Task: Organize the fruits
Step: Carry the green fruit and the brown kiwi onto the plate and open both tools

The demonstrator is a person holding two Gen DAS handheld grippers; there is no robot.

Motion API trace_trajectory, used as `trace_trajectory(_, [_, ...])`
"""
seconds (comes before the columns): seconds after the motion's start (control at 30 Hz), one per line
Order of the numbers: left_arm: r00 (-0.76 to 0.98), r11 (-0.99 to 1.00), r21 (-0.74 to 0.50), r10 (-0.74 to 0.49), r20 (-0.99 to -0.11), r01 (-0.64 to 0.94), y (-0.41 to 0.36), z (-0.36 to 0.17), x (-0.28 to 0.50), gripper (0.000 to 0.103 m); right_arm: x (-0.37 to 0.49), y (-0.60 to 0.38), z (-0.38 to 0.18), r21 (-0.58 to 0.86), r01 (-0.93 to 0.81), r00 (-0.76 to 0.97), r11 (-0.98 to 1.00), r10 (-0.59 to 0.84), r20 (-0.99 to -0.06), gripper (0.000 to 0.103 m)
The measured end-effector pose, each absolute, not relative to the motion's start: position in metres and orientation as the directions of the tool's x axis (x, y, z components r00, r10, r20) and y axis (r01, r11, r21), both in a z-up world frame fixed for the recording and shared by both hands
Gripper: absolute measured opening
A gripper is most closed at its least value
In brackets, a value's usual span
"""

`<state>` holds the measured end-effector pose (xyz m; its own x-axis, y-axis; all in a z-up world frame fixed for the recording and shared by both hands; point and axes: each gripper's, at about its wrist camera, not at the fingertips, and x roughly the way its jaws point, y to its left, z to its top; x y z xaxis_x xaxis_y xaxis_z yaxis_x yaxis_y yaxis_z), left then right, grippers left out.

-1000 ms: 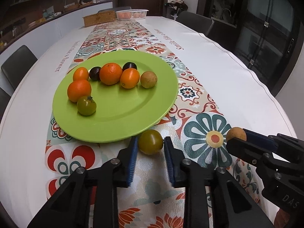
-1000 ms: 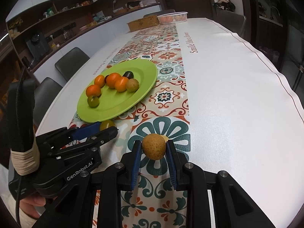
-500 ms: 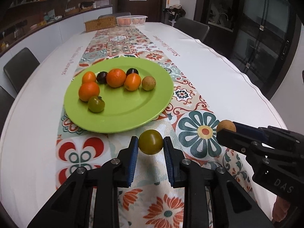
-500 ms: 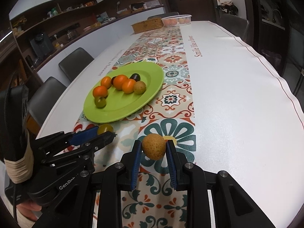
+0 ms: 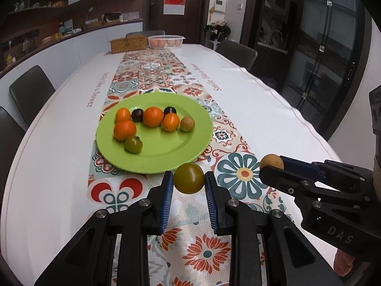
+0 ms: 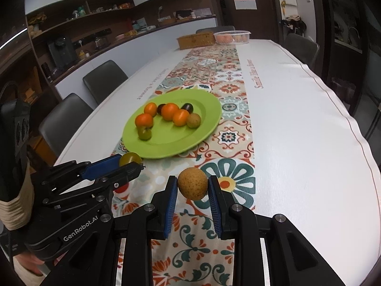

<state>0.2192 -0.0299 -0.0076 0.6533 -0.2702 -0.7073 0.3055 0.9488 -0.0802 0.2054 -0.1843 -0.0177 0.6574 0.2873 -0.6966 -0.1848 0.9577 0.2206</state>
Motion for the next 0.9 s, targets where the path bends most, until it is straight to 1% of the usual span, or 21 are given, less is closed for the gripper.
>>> trace_trajectory(0.4, [0.704, 0.951, -0.090, -0.280, -0.653, 0.295, -0.009, 0.022, 0.215, 0.027, 0.205, -0.163, 0.014, 0.202, -0.253, 0.689, 0.946, 0.323, -0.649, 0.028])
trace_trajectory(0.9, [0.720, 0.954, -0.082, -0.272, -0.639, 0.288, 0.009, 0.029, 0.250, 0.027, 0.240, -0.139, 0.019, 0.167, -0.280, 0.684, 0.945, 0.319, -0.656, 0.028])
